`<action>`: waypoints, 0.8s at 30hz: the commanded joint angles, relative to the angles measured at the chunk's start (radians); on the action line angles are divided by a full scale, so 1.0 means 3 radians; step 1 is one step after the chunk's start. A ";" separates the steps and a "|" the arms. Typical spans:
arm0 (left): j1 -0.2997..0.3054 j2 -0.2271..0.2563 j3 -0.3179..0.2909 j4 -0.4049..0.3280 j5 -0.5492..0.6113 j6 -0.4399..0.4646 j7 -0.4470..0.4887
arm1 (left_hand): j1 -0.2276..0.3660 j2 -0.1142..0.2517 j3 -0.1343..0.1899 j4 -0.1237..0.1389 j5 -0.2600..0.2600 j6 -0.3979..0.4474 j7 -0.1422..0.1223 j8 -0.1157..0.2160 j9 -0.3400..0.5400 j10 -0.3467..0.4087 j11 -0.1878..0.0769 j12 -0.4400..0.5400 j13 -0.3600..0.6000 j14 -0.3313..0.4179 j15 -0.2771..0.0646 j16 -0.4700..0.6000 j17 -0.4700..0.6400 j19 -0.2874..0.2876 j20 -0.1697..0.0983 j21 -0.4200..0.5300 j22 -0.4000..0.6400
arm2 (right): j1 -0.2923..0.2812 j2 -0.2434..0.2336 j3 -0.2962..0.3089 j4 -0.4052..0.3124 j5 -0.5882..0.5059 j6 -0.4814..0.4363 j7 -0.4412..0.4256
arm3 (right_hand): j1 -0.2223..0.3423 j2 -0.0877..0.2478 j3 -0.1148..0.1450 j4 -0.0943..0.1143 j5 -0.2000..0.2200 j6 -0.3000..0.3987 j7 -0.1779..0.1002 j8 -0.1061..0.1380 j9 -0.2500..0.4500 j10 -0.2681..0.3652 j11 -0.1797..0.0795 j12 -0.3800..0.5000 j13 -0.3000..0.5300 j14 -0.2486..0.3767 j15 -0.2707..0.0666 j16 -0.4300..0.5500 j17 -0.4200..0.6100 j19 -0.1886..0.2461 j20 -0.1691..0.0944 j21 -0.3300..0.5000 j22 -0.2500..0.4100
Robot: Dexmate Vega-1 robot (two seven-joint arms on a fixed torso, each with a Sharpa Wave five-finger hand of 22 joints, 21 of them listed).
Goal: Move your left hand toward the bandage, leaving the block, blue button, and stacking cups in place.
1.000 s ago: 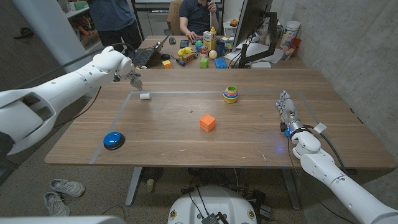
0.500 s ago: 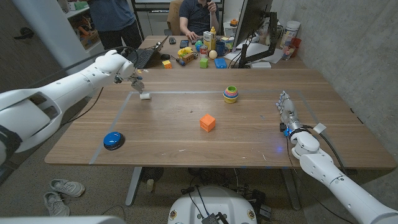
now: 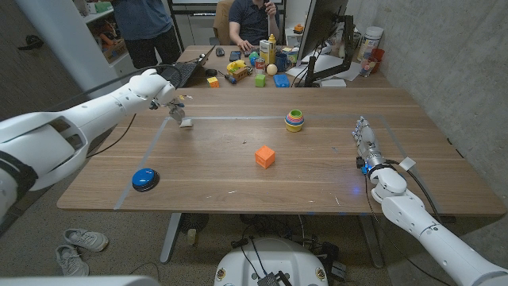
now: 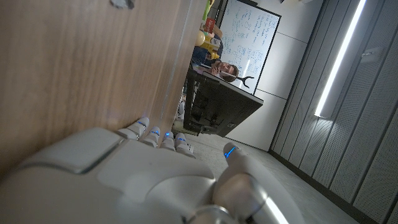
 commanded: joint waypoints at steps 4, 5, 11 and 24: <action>-0.0024 -0.0046 0.0092 0.0026 0.0084 0.0050 -0.0035 | 0.0076 0.0018 0.0026 -0.0046 -0.0014 -0.0423 -0.0012 0.0032 0.0012 -0.0241 -0.0005 -0.0004 0.0020 -0.0154 -0.0129 -0.0015 0.0008 -0.0038 -0.0005 -0.0007 0.0021 | -0.0001 -0.0011 0.0011 0.0000 0.0005 0.0010 0.0020 | -0.0001 0.0426 -0.0009 0.0007 -0.0005 0.0014 -0.0011 0.0032 0.0016 0.0028 0.0005 0.0020 0.0013 -0.0161 -0.0053 0.0017 0.0009 0.0011 -0.0266 0.0019 0.0013; -0.0021 -0.0044 0.0093 0.0021 0.0088 0.0059 -0.0038 | 0.0082 0.0022 0.0030 -0.0049 -0.0015 -0.0423 -0.0012 0.0033 0.0012 -0.0242 -0.0005 -0.0004 0.0021 -0.0156 -0.0126 -0.0015 0.0008 -0.0042 -0.0005 -0.0008 0.0022 | -0.0001 -0.0011 0.0010 -0.0001 0.0006 0.0008 0.0020 | -0.0001 0.0426 -0.0009 0.0007 -0.0005 0.0016 -0.0011 0.0033 0.0016 0.0027 0.0003 0.0020 0.0013 -0.0160 -0.0053 0.0017 0.0009 0.0011 -0.0266 0.0019 0.0013; -0.0021 -0.0045 0.0097 0.0023 0.0085 0.0066 -0.0054 | 0.0106 0.0044 0.0048 -0.0060 -0.0021 -0.0423 -0.0013 0.0038 0.0016 -0.0247 -0.0002 -0.0004 0.0023 -0.0160 -0.0126 -0.0014 0.0010 -0.0043 -0.0006 -0.0007 0.0025 | 0.0004 -0.0013 0.0008 0.0006 0.0004 0.0006 0.0026 | 0.0000 0.0426 -0.0010 0.0007 -0.0005 0.0022 -0.0010 0.0033 0.0016 0.0032 0.0006 0.0020 0.0013 -0.0158 -0.0056 0.0016 0.0009 0.0013 -0.0265 0.0019 0.0013; -0.0072 -0.0111 0.0154 0.0145 0.0092 0.0042 -0.0004 | 0.0134 0.0060 0.0067 -0.0069 -0.0043 -0.0418 -0.0013 0.0051 0.0024 -0.0257 0.0000 -0.0002 0.0029 -0.0173 -0.0127 -0.0011 0.0018 -0.0048 -0.0003 -0.0003 0.0032 | 0.0024 -0.0009 0.0009 0.0040 0.0010 0.0004 0.0037 | 0.0002 0.0425 -0.0012 0.0005 -0.0004 0.0032 -0.0012 0.0033 0.0016 0.0045 0.0002 0.0022 0.0013 -0.0152 -0.0057 0.0015 0.0007 0.0014 -0.0263 0.0018 0.0013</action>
